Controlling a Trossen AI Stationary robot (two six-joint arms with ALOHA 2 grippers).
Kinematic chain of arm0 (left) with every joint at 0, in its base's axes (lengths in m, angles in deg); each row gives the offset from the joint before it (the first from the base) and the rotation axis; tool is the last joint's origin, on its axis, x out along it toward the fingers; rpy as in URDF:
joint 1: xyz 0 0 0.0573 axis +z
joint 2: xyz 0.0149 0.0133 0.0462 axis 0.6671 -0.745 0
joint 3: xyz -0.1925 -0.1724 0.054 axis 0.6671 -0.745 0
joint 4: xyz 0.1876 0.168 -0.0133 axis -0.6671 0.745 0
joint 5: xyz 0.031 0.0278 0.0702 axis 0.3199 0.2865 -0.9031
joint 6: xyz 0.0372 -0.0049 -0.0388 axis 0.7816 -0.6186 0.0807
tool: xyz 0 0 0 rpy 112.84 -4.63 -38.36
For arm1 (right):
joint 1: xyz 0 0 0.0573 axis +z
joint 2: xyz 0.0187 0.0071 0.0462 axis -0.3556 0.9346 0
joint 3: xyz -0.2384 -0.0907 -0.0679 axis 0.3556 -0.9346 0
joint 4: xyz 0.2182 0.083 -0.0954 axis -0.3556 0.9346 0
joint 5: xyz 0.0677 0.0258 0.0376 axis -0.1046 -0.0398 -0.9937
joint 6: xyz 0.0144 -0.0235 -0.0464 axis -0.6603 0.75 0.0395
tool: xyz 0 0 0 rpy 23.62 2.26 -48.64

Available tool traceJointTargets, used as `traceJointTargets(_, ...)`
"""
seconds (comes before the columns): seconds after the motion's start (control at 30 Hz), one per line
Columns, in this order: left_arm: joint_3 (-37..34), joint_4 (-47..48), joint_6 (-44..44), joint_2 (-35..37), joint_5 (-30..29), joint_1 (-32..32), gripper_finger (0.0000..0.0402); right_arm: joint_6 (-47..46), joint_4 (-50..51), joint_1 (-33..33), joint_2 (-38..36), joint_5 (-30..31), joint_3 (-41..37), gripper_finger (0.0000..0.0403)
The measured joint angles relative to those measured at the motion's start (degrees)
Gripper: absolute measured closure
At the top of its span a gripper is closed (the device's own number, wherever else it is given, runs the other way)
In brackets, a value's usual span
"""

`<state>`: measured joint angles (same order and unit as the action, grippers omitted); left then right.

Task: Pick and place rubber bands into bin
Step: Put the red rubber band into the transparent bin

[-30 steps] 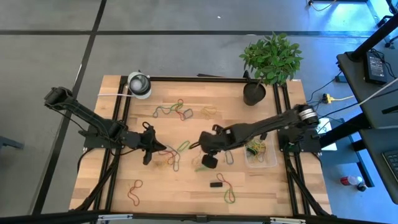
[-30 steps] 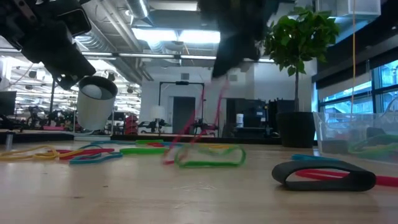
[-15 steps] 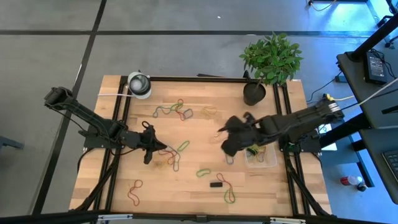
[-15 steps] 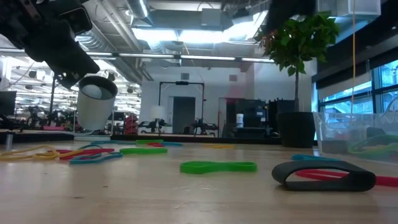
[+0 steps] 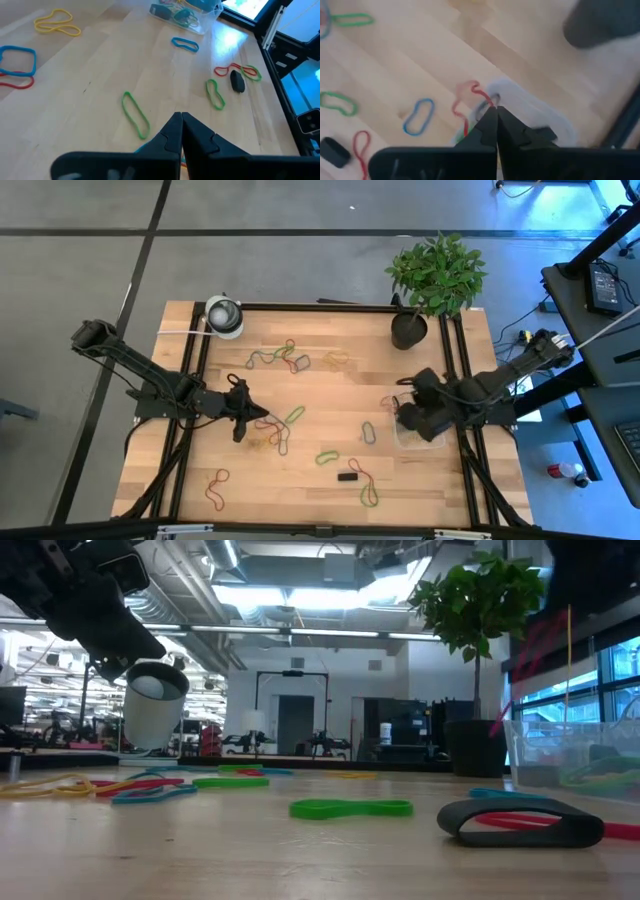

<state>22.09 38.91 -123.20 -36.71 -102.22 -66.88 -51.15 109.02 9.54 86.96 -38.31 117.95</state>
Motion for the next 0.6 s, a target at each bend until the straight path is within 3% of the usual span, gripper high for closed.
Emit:
traceJointTargets(0.23,0.0,-0.2,-1.9,0.0,-2.7,0.0,0.0399,-11.9,5.3,5.1,-6.9,-1.3,-7.5,0.0403)
traceJointTargets(0.6,0.0,-3.2,-3.1,0.0,-8.9,0.0,0.04,-13.2,7.1,6.3,-10.2,-9.1,-13.8,0.0403)
